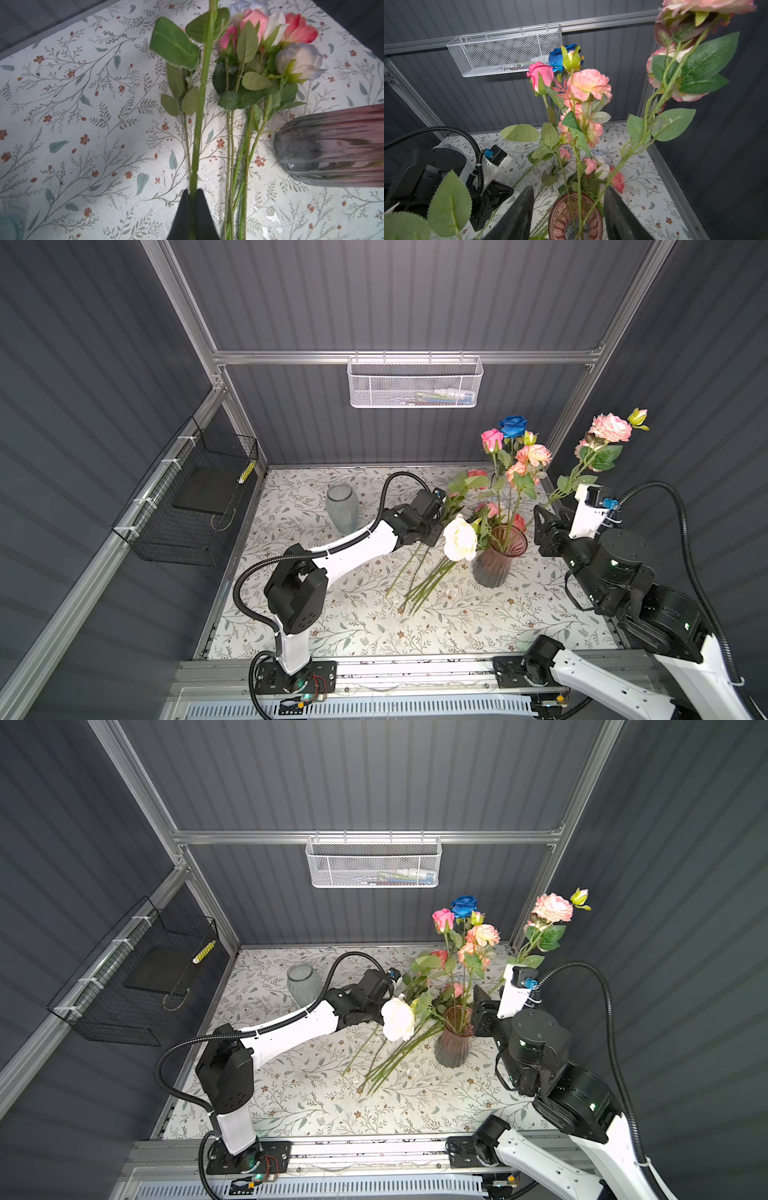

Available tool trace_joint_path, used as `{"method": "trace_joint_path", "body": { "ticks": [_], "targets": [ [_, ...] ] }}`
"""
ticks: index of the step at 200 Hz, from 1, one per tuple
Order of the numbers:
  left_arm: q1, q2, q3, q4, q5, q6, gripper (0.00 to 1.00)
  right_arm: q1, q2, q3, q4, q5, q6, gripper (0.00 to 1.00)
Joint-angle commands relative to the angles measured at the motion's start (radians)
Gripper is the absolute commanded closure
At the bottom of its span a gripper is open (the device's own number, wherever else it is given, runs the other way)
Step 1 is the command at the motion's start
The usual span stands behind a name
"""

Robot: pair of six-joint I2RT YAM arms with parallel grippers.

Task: Arrange the flowers into the vase
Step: 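Reach the left gripper down to the loose rose bunch and grasp a pink rose stem, then lift the pink rose upright with the left gripper while the right gripper approaches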

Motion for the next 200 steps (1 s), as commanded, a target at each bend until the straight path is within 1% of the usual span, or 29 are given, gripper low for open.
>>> {"method": "trace_joint_path", "body": {
  "ticks": [1,12,15,20,40,47,65,84,120,134,152,185,200],
  "targets": [
    [0.026,-0.077,-0.053,-0.035,-0.113,-0.062,1.0,-0.004,-0.003,0.012,0.021,-0.015,0.008,0.44],
    [0.049,-0.146,-0.078,-0.007,-0.121,-0.079,1.0,-0.005,0.006,0.022,0.021,-0.032,0.006,0.43],
    [0.053,-0.17,-0.118,0.007,-0.121,-0.079,1.0,-0.003,0.009,0.026,0.02,-0.038,0.005,0.43],
    [0.058,-0.211,-0.145,0.036,-0.122,-0.078,1.0,-0.004,0.014,0.032,0.02,-0.05,0.003,0.43],
    [0.063,-0.382,-0.252,0.186,-0.13,-0.033,1.0,-0.003,0.045,0.058,0.018,-0.095,0.005,0.4],
    [0.063,-0.428,-0.269,0.221,-0.142,-0.019,1.0,-0.003,0.057,0.068,0.02,-0.109,0.008,0.39],
    [0.062,-0.506,-0.275,0.28,-0.135,0.043,1.0,-0.003,0.075,0.084,0.044,-0.143,0.001,0.38],
    [0.063,-0.565,-0.29,0.361,-0.075,0.115,1.0,-0.003,0.097,0.107,0.083,-0.198,0.005,0.36],
    [0.062,-0.679,-0.352,0.52,0.021,0.21,1.0,-0.003,0.2,0.191,0.136,-0.385,0.03,0.29],
    [0.062,-0.693,-0.343,0.56,0.082,0.252,1.0,-0.003,0.241,0.229,0.162,-0.446,0.039,0.27],
    [0.063,-0.675,-0.275,0.536,0.148,0.287,1.0,-0.003,0.292,0.279,0.2,-0.504,0.046,0.25],
    [0.061,-0.633,-0.166,0.52,0.253,0.315,1.0,-0.003,0.387,0.369,0.242,-0.596,0.047,0.21],
    [0.061,-0.609,-0.123,0.518,0.297,0.314,1.0,-0.003,0.419,0.377,0.28,-0.631,0.059,0.2]
  ]
}}
